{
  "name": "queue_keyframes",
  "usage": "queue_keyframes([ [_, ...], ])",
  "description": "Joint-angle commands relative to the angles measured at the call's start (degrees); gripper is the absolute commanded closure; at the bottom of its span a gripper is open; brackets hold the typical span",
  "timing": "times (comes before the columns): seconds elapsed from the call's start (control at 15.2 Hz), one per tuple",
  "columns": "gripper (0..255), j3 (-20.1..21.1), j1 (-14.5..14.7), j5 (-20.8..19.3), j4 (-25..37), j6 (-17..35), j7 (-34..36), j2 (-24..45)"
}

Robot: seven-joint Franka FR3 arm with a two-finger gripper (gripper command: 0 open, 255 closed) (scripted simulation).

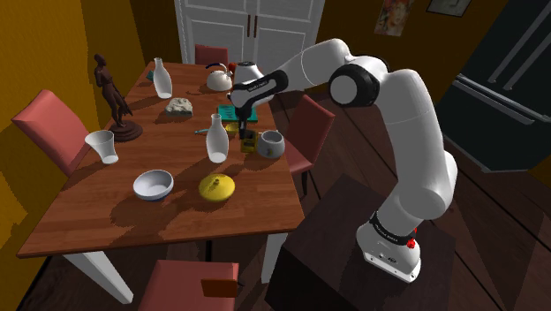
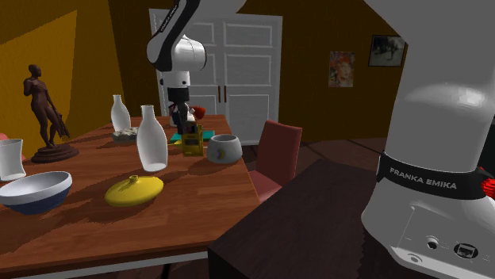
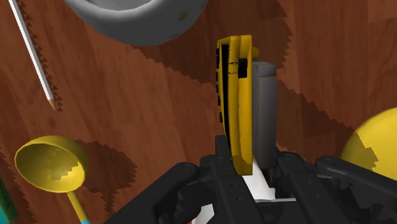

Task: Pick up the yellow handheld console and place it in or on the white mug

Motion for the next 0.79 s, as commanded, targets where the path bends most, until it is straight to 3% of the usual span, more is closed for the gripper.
queue_keyframes([
  [0.0,255,0.0,0.0,0.0,0.0,-1.0,0.0,-1.0],
  [0.73,255,-0.1,0.1,-0.1,1.4,-6.9,0.0,-5.5],
])
